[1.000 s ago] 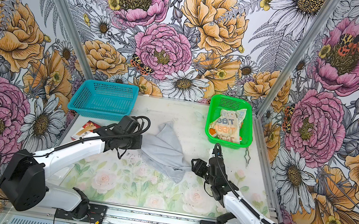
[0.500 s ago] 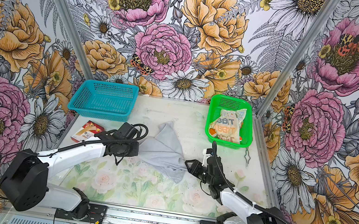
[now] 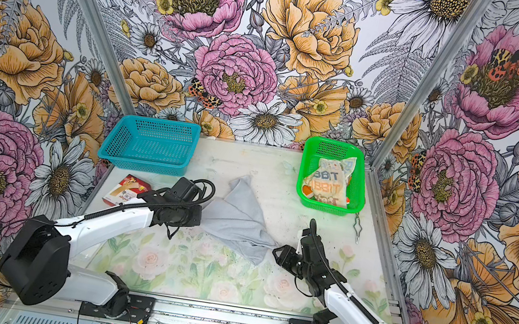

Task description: Fold and stack the towels

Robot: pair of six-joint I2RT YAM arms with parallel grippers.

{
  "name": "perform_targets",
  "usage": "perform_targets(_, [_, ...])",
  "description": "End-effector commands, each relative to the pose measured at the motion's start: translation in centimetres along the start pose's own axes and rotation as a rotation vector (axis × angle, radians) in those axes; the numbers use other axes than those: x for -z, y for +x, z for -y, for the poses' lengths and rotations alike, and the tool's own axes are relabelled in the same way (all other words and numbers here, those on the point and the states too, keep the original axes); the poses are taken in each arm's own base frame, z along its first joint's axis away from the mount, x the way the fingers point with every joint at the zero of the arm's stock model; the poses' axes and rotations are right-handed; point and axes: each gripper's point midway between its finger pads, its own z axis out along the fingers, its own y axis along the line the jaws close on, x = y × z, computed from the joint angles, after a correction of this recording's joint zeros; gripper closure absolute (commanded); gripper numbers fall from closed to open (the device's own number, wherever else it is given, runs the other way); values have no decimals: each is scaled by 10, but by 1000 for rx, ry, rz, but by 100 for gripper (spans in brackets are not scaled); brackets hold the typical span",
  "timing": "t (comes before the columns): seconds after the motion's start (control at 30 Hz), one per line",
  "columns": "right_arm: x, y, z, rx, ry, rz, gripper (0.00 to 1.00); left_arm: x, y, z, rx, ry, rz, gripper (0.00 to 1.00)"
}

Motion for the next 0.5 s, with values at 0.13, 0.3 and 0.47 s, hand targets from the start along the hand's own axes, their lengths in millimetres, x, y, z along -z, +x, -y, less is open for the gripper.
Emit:
perform_targets(0.13, [7, -15, -8, -7, -3, 73, 49, -4, -2, 2, -9, 4, 15, 100])
perform_targets(0.3, [9, -29, -11, -5, 15, 124, 47, -4, -2, 3, -13, 9, 17, 100])
perform_targets(0.47, [3, -40, -22, -14, -19, 138, 47, -5, 0, 3, -16, 10, 11, 100])
